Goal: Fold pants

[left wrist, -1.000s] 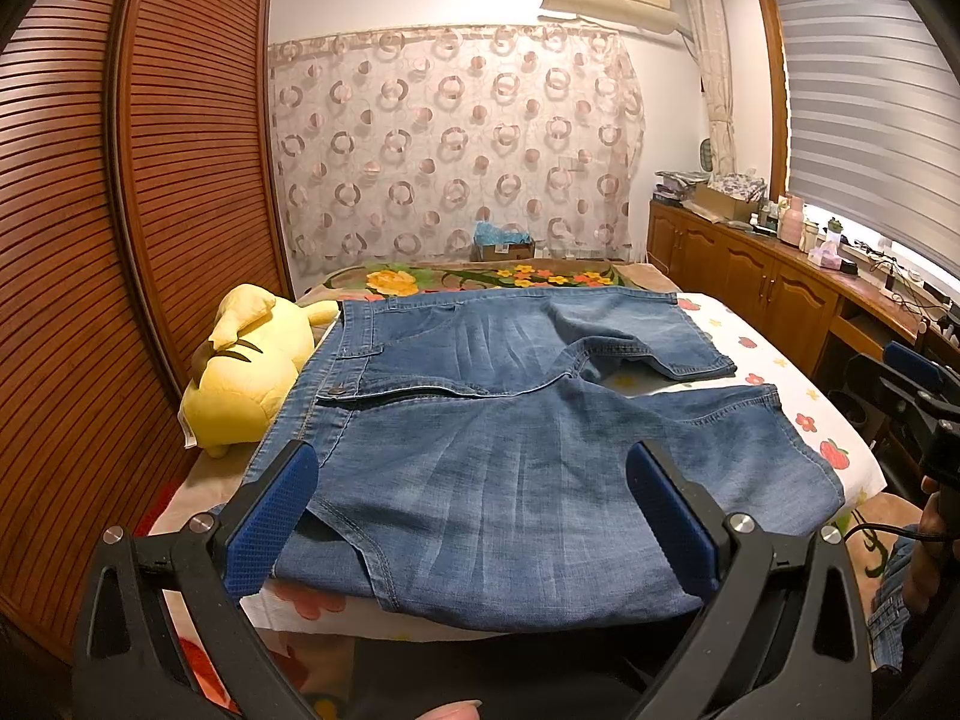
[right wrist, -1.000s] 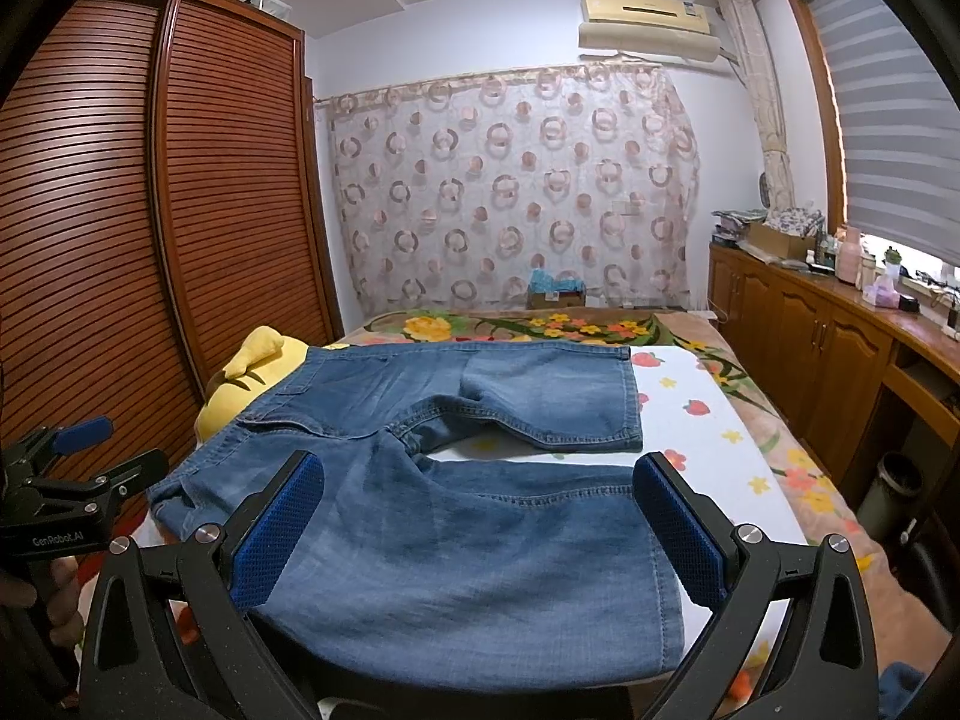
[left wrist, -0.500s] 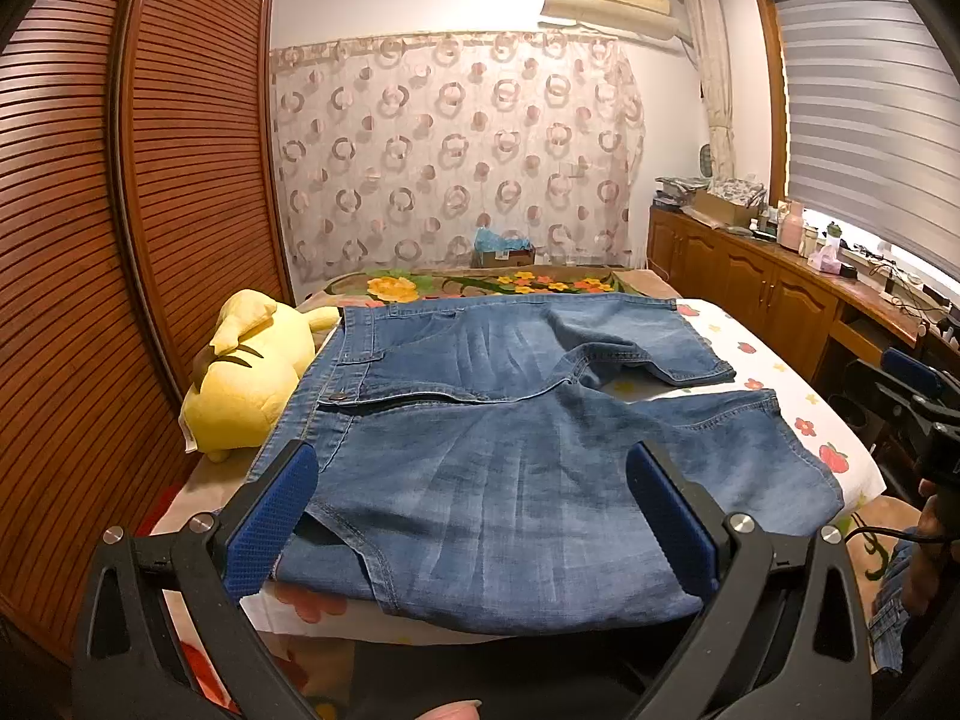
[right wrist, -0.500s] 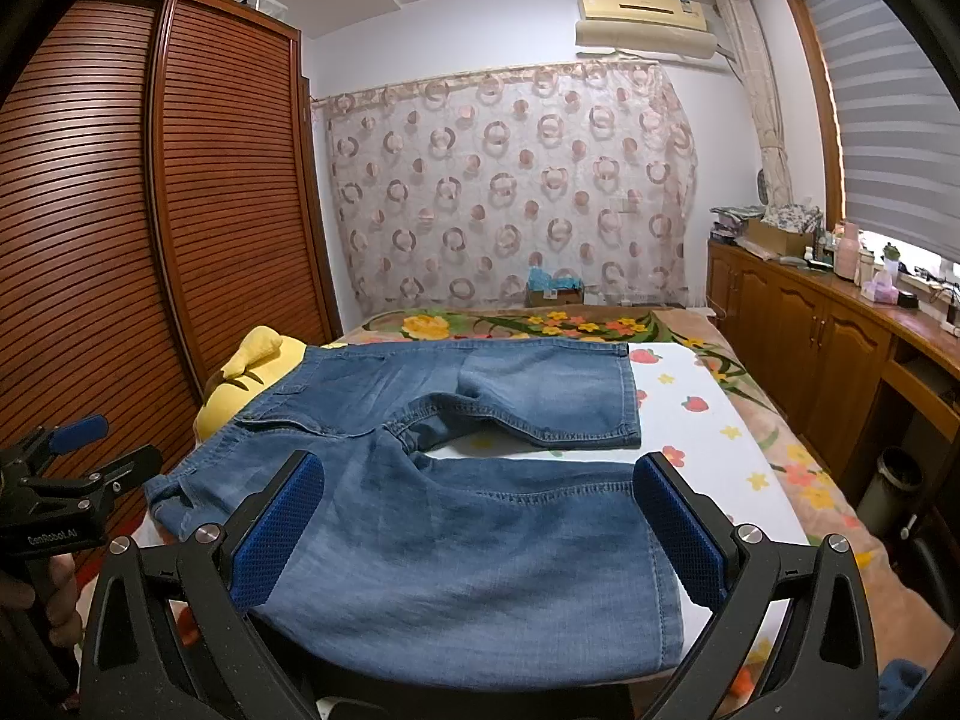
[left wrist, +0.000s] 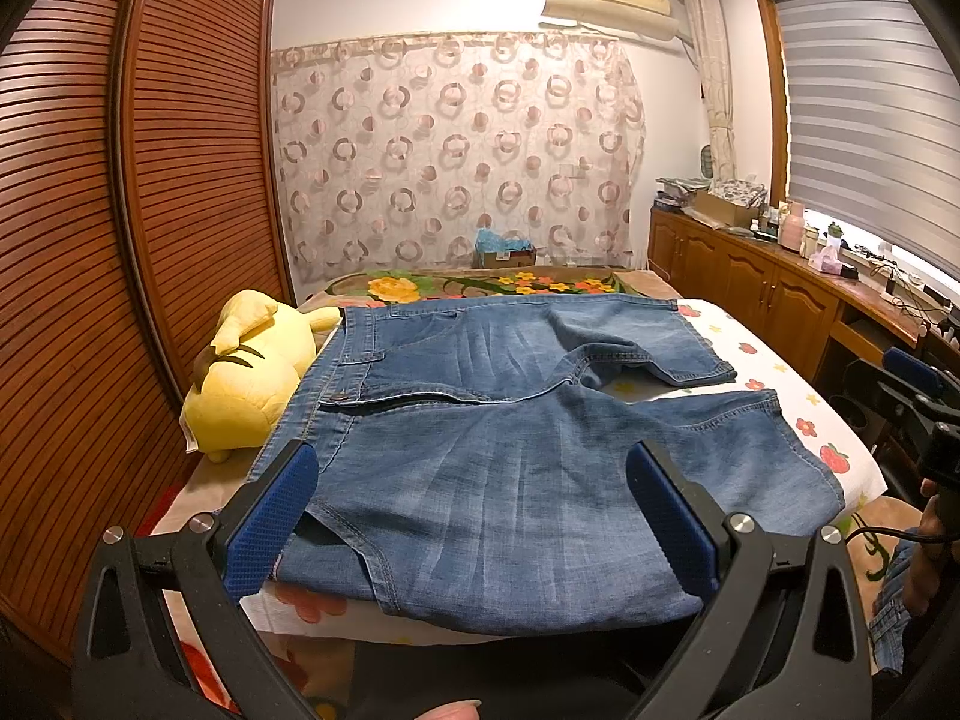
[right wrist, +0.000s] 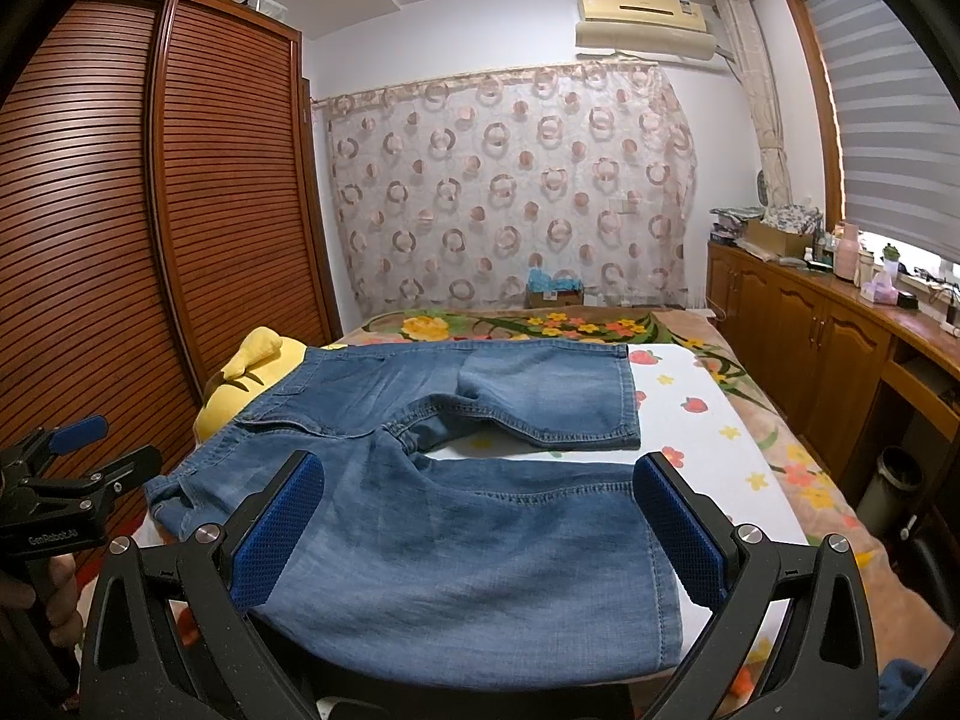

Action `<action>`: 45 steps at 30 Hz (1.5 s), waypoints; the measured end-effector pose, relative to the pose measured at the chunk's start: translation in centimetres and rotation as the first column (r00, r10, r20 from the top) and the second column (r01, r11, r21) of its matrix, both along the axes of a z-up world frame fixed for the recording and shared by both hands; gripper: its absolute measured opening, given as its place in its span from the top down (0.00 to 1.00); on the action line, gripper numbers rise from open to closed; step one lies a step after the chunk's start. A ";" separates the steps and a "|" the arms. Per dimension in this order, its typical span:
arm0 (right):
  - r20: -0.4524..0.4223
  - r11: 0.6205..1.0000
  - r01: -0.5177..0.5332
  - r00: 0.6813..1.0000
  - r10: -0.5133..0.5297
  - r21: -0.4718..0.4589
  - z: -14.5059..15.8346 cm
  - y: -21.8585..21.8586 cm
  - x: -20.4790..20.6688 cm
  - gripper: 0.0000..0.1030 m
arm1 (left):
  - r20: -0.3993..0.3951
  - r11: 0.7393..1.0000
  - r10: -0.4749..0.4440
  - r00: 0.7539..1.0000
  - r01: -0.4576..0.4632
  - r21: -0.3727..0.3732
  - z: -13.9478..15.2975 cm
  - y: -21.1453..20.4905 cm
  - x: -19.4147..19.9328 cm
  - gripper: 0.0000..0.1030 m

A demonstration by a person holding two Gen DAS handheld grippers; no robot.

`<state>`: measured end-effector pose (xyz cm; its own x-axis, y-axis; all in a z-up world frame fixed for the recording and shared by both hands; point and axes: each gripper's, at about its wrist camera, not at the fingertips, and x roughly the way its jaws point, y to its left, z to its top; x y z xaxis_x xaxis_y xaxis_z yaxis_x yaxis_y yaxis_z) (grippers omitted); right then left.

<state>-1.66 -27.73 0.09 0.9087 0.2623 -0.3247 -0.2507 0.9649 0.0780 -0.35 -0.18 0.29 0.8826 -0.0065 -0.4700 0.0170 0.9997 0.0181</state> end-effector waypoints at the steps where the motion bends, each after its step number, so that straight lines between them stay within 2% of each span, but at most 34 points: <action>1: 0.000 1.000 0.001 1.000 -0.001 0.001 0.0 -0.1 0.0 0.00 | 0.001 1.000 0.000 1.000 0.000 0.000 0.0 0.0 0.0 0.00; 24: -0.004 1.000 0.001 1.000 -0.001 -0.001 -0.2 -0.1 0.2 0.00 | -0.009 1.000 -0.003 1.000 0.003 -0.006 0.5 0.3 0.0 0.00; 45: -0.082 0.998 0.041 0.996 -0.045 -0.051 -1.9 -1.2 2.4 0.01 | -0.115 0.999 0.035 0.993 -0.036 -0.005 -3.1 3.8 3.1 0.00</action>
